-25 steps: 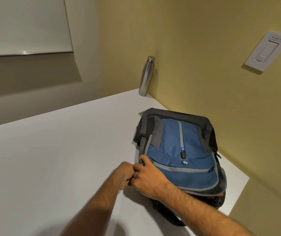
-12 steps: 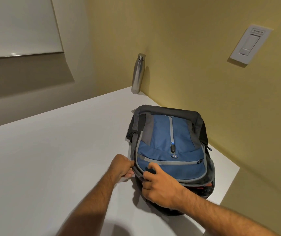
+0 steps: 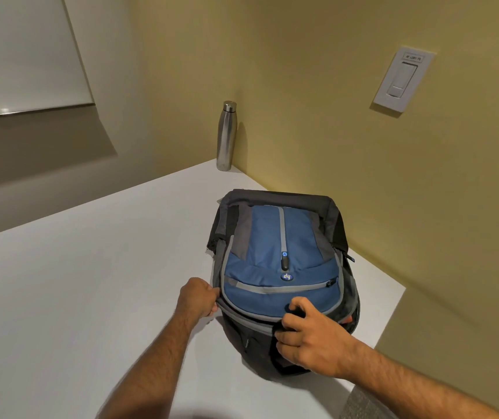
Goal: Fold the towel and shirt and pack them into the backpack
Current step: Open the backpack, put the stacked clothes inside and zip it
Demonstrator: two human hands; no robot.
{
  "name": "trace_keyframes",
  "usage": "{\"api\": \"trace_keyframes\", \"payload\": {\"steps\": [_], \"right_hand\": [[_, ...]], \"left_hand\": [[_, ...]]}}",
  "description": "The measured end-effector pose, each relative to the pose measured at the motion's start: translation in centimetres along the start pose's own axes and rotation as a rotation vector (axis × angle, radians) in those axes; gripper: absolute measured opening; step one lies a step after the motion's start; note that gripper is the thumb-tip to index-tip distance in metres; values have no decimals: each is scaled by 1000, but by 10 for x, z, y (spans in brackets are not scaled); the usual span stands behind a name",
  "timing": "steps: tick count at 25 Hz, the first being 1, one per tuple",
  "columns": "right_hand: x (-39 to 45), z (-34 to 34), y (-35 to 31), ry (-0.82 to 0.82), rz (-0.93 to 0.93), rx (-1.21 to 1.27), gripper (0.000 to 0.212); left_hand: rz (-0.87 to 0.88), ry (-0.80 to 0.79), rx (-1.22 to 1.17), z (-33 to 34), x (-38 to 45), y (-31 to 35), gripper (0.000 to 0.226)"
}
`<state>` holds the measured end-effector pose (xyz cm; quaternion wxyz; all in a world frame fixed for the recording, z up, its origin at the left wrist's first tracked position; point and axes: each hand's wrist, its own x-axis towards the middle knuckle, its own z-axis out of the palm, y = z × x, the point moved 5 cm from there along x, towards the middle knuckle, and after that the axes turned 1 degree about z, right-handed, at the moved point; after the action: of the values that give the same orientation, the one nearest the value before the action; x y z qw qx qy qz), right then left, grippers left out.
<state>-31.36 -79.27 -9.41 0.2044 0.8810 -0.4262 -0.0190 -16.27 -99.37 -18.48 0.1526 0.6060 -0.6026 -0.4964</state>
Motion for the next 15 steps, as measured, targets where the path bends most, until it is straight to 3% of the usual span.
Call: {"api": "trace_keyframes", "payload": {"steps": [3, 8, 10, 12, 15], "right_hand": [[-33, 2, 11, -50, 97, 190, 49], [-56, 0, 10, 21, 139, 0, 12], [-58, 0, 8, 62, 233, 0, 9], [-60, 2, 3, 83, 372, 27, 7], [-59, 8, -5, 113, 697, 257, 19]], "left_hand": [[32, 29, 44, 2, 1, -2, 32], [121, 118, 170, -10, -12, 16, 19], [290, 215, 190, -20, -31, 38, 5], [559, 268, 101, -18, -59, 64, 11], [1045, 51, 145, 16, -111, 96, 12]]}}
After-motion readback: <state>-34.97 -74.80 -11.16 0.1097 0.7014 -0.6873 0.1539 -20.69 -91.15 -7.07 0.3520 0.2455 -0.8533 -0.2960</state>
